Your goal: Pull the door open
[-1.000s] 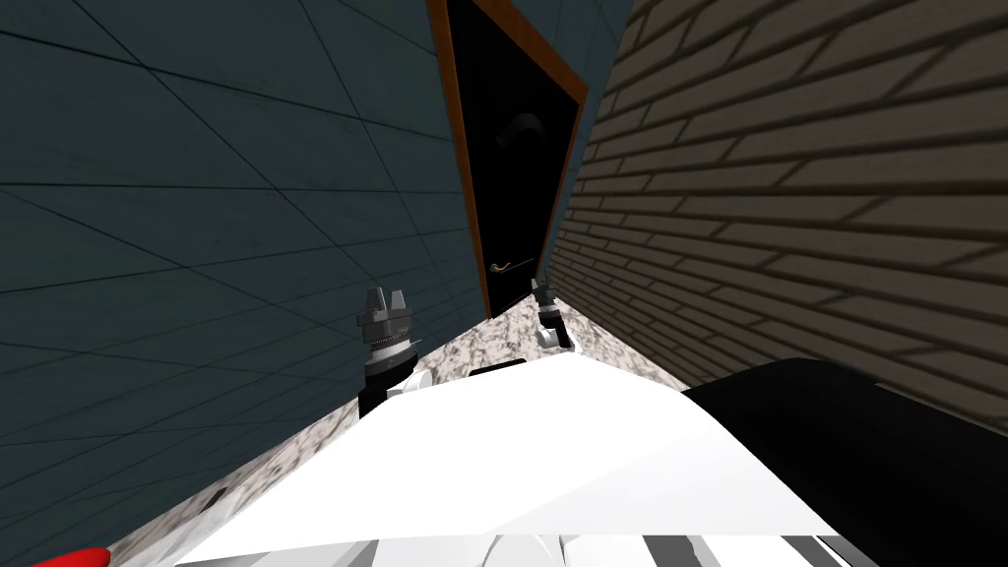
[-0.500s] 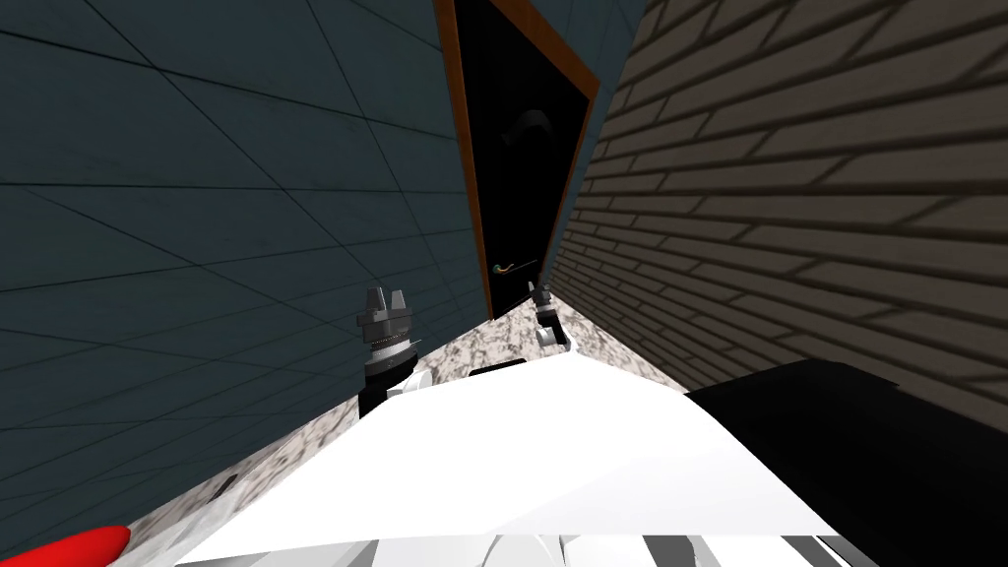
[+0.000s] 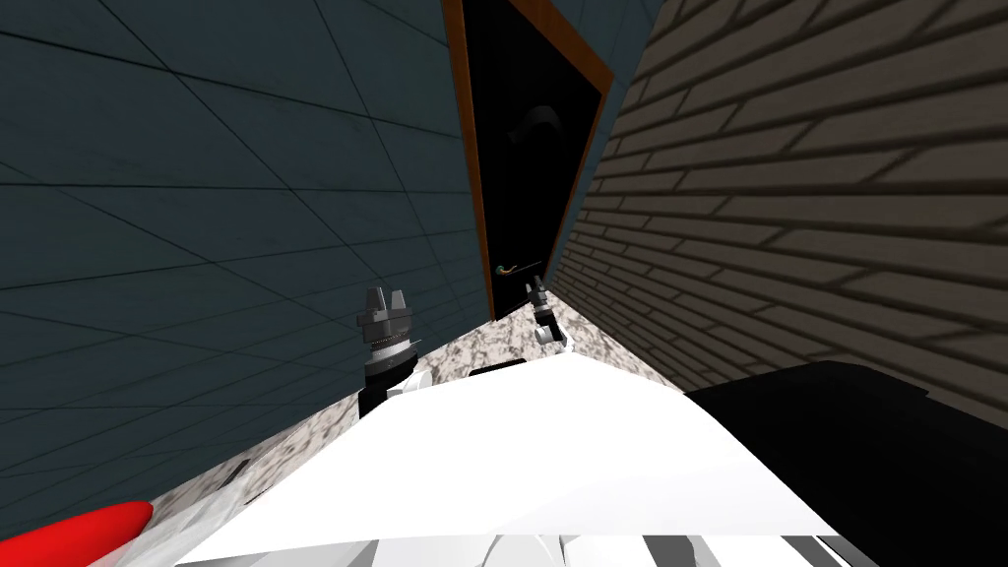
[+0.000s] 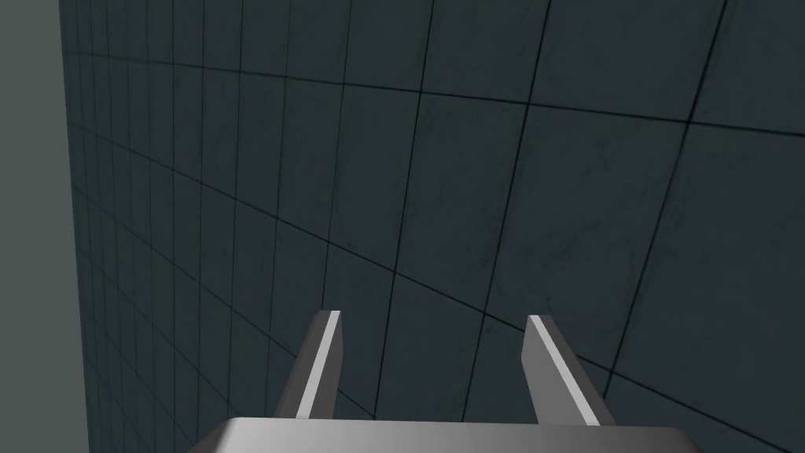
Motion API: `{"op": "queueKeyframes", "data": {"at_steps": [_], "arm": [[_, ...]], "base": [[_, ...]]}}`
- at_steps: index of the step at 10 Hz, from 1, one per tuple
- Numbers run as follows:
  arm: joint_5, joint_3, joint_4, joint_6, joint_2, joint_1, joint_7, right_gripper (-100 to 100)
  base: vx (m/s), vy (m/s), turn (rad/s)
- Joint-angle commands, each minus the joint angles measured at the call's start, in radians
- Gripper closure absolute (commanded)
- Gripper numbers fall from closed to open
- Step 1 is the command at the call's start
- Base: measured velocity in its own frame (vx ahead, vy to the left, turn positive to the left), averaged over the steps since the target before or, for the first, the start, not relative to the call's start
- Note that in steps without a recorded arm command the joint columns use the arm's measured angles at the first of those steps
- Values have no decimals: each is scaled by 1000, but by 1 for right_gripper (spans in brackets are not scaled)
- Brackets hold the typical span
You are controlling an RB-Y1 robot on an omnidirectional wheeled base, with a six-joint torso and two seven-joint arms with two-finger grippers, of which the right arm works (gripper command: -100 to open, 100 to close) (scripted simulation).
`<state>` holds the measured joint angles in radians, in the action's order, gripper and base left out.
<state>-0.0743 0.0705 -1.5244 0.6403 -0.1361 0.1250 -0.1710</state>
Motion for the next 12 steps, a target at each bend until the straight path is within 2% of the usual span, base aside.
{"op": "queueKeyframes", "data": {"at_steps": [1,2,3,4,5,6,7,8,9,10,11,12], "arm": [[1,0,50,3,-3,-19,1,-100],[1,0,56,3,-3,-19,1,-100],[3,1,95,11,-11,-47,0,-100],[3,1,116,11,-11,-47,0,-100],[6,3,150,19,-19,-76,0,-100],[6,3,176,19,-19,-76,0,-100],[8,4,211,27,-28,-104,0,-100],[8,4,236,27,-28,-104,0,-100],[10,6,267,35,-36,-132,0,-100],[10,6,296,35,-36,-132,0,-100],[13,7,322,43,-44,-160,0,-100],[13,7,351,43,-44,-160,0,-100]], "base": [[43,-23,55],[21,-9,1],[33,-14,111],[36,-19,61],[44,-21,89],[41,-22,62],[56,-29,90],[47,-30,61],[48,-24,102],[37,-23,61],[45,-35,98],[43,-31,57]]}}
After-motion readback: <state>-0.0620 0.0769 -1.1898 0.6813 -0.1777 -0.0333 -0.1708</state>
